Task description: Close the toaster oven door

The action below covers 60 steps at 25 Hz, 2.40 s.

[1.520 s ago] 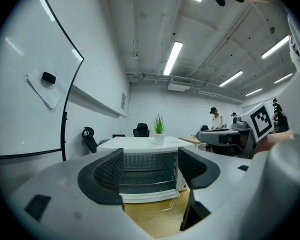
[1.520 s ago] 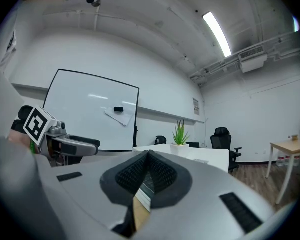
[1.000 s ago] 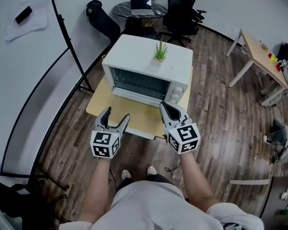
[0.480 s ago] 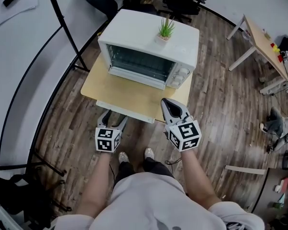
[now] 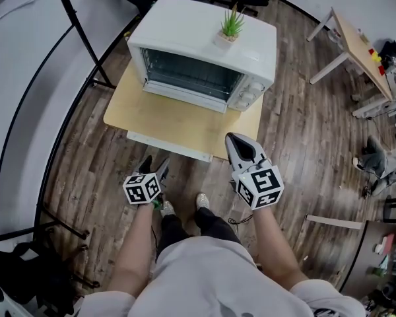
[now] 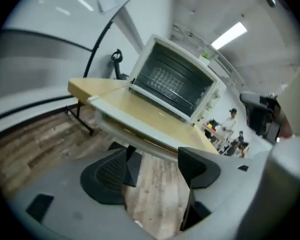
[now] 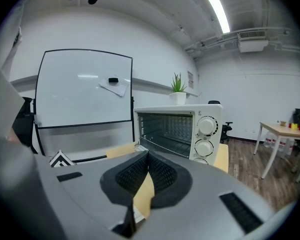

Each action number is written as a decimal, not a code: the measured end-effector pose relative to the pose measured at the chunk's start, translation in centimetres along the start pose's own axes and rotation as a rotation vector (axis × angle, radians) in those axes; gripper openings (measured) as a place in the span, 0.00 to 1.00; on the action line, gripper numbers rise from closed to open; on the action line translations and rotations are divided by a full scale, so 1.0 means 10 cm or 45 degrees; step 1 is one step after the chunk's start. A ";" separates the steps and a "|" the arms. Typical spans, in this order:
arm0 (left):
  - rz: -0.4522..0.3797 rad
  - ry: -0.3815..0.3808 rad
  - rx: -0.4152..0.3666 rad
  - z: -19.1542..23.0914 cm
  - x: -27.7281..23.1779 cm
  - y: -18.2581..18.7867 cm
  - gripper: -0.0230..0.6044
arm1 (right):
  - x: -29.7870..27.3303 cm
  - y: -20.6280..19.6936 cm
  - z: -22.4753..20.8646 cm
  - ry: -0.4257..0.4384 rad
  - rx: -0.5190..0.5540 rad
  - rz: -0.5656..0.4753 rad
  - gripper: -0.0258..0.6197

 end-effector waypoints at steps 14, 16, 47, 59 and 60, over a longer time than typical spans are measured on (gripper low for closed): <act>-0.334 -0.253 0.999 0.42 -0.37 -0.40 0.53 | 0.06 -0.10 -0.14 -0.059 -0.012 0.052 0.04; -0.344 -0.266 1.034 0.44 -0.45 -0.42 0.53 | 0.06 -0.13 -0.17 -0.064 -0.011 0.062 0.04; -0.474 -0.424 1.176 0.20 -0.42 0.00 0.14 | 0.13 0.05 -0.21 -0.066 -0.033 -0.021 0.04; -0.576 -0.590 1.119 -0.12 -0.12 0.51 0.16 | 0.10 0.41 -0.12 -0.020 -0.024 -0.152 0.04; -0.597 -0.632 1.113 -0.18 -0.10 0.59 0.17 | 0.11 0.43 -0.12 -0.018 -0.023 -0.161 0.04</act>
Point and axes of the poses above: the fingertips, and each gripper's own axes: x backward along the fingers, z to its left, y out of its top, the point moved 5 cm from there along x, backward along the fingers, and after that the axes turned 2 degrees about z, right-handed, at the moved point
